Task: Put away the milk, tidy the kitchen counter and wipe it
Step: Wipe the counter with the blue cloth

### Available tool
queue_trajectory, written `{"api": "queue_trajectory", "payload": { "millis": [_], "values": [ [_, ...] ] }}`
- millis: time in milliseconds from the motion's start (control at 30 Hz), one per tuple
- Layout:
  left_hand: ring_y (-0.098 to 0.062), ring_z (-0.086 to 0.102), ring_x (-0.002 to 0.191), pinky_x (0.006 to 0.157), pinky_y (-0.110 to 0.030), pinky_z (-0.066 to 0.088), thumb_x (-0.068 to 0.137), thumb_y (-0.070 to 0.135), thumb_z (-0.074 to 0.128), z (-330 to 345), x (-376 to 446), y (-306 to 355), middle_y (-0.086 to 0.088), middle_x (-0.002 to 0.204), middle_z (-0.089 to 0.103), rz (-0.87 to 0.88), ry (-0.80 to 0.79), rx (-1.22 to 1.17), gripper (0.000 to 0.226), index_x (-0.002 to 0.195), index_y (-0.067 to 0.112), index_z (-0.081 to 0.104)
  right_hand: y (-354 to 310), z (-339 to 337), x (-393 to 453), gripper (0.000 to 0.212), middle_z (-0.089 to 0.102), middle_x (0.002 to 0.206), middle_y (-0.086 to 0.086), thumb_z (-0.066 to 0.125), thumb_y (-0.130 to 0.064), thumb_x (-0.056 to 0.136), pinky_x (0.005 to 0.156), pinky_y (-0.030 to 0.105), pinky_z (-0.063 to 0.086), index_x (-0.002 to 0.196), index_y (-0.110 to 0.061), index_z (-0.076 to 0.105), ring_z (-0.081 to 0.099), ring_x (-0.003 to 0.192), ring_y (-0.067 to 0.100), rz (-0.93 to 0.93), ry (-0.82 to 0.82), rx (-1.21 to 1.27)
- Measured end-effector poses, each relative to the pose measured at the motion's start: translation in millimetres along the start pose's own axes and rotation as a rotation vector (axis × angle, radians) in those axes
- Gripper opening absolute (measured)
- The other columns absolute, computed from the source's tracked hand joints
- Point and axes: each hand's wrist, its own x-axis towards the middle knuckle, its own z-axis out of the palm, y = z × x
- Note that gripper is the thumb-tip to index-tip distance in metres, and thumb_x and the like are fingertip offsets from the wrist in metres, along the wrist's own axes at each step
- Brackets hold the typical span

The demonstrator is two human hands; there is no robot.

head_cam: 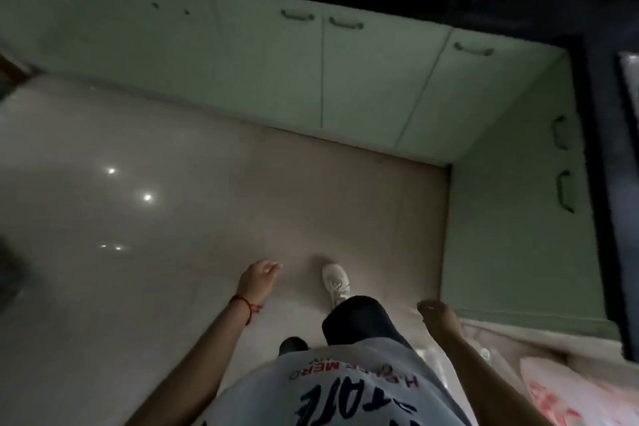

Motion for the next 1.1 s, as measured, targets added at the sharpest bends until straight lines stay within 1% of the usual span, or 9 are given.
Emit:
{"api": "queue_trajectory", "payload": {
  "millis": [67, 167, 400, 600, 767, 833, 867, 933, 1100],
  "values": [
    [-0.028, 0.060, 0.086, 0.072, -0.030, 0.040, 0.089, 0.019, 0.053, -21.7, 19.1, 2.8, -0.016, 0.088, 0.066, -0.046, 0.059, -0.034, 0.022, 0.086, 0.001, 0.064, -43.3, 4.8, 19.8, 0.027, 0.061, 0.087, 0.014, 0.056, -0.017, 0.090, 0.070, 0.027, 0.036, 0.110, 0.000, 0.063, 0.054, 0.079, 0.025, -0.057, -0.046, -0.065],
    [-0.024, 0.054, 0.077, 0.067, -0.030, 0.035, 0.090, 0.020, 0.051, -50.8, 43.8, 7.3, -0.014, 0.078, 0.059, -0.130, 0.128, -0.093, 0.023, 0.072, 0.005, 0.055, -111.2, 10.7, 48.8, 0.029, 0.066, 0.108, 0.018, 0.054, -0.018, 0.091, 0.073, 0.026, 0.037, 0.113, -0.002, 0.062, 0.060, 0.097, 0.031, -0.134, -0.115, -0.167],
    [-0.040, 0.058, 0.102, 0.093, -0.043, 0.045, 0.092, 0.014, 0.048, -108.9, 83.6, 1.0, -0.028, 0.107, 0.064, -0.363, 0.266, -0.388, 0.027, 0.100, -0.008, 0.062, -281.8, 45.4, 103.4, 0.030, 0.062, 0.121, 0.019, 0.052, -0.017, 0.091, 0.083, 0.032, 0.043, 0.117, -0.002, 0.059, 0.059, 0.103, 0.028, -0.276, -0.245, -0.386],
    [-0.035, 0.059, 0.095, 0.083, -0.042, 0.046, 0.093, 0.014, 0.048, -165.2, 108.2, -30.3, -0.021, 0.101, 0.063, -0.521, 0.407, -0.649, 0.028, 0.107, -0.007, 0.059, -422.9, 140.4, 118.9, 0.023, 0.063, 0.113, 0.028, 0.057, -0.005, 0.086, 0.081, 0.037, 0.046, 0.104, 0.009, 0.063, 0.060, 0.104, 0.041, -0.414, -0.342, -0.425],
    [-0.027, 0.051, 0.080, 0.058, -0.030, 0.036, 0.092, 0.013, 0.049, -235.3, 150.4, -60.8, -0.018, 0.092, 0.058, -0.614, 0.432, -0.862, 0.028, 0.109, -0.009, 0.057, -524.5, 227.3, 122.1, 0.023, 0.065, 0.105, 0.023, 0.057, -0.011, 0.087, 0.078, 0.034, 0.050, 0.105, 0.001, 0.065, 0.063, 0.084, 0.025, -0.511, -0.357, -0.443],
    [-0.025, 0.051, 0.071, 0.057, -0.029, 0.035, 0.092, 0.012, 0.050, -269.9, 171.9, -68.9, -0.015, 0.086, 0.058, -0.621, 0.432, -0.875, 0.027, 0.107, -0.009, 0.057, -551.5, 254.5, 121.3, 0.021, 0.064, 0.096, 0.010, 0.055, -0.015, 0.087, 0.061, 0.015, 0.049, 0.104, -0.008, 0.065, 0.060, 0.066, 0.009, -0.500, -0.349, -0.477],
    [-0.025, 0.051, 0.071, 0.057, -0.029, 0.036, 0.092, 0.012, 0.050, -288.7, 184.0, -72.4, -0.015, 0.085, 0.059, -0.623, 0.431, -0.884, 0.027, 0.106, -0.009, 0.058, -564.3, 268.0, 121.8, 0.020, 0.063, 0.092, 0.010, 0.055, -0.013, 0.088, 0.054, 0.014, 0.046, 0.103, -0.005, 0.064, 0.059, 0.066, 0.013, -0.501, -0.347, -0.481],
    [-0.026, 0.052, 0.079, 0.062, -0.029, 0.038, 0.092, 0.013, 0.049, -326.7, 207.2, -75.6, -0.016, 0.090, 0.059, -0.607, 0.443, -0.900, 0.028, 0.107, -0.009, 0.058, -586.2, 290.8, 121.1, 0.021, 0.061, 0.086, 0.014, 0.057, -0.007, 0.087, 0.053, 0.022, 0.043, 0.103, 0.006, 0.063, 0.058, 0.071, 0.025, -0.493, -0.334, -0.484],
    [-0.025, 0.051, 0.088, 0.071, -0.029, 0.039, 0.092, 0.013, 0.049, -435.5, 270.9, -74.1, -0.016, 0.097, 0.058, -0.533, 0.485, -0.918, 0.028, 0.110, -0.008, 0.056, -649.9, 346.6, 121.2, 0.021, 0.063, 0.088, 0.019, 0.060, -0.006, 0.085, 0.059, 0.028, 0.038, 0.100, 0.007, 0.064, 0.058, 0.081, 0.028, -0.464, -0.330, -0.559]
  ]
}}
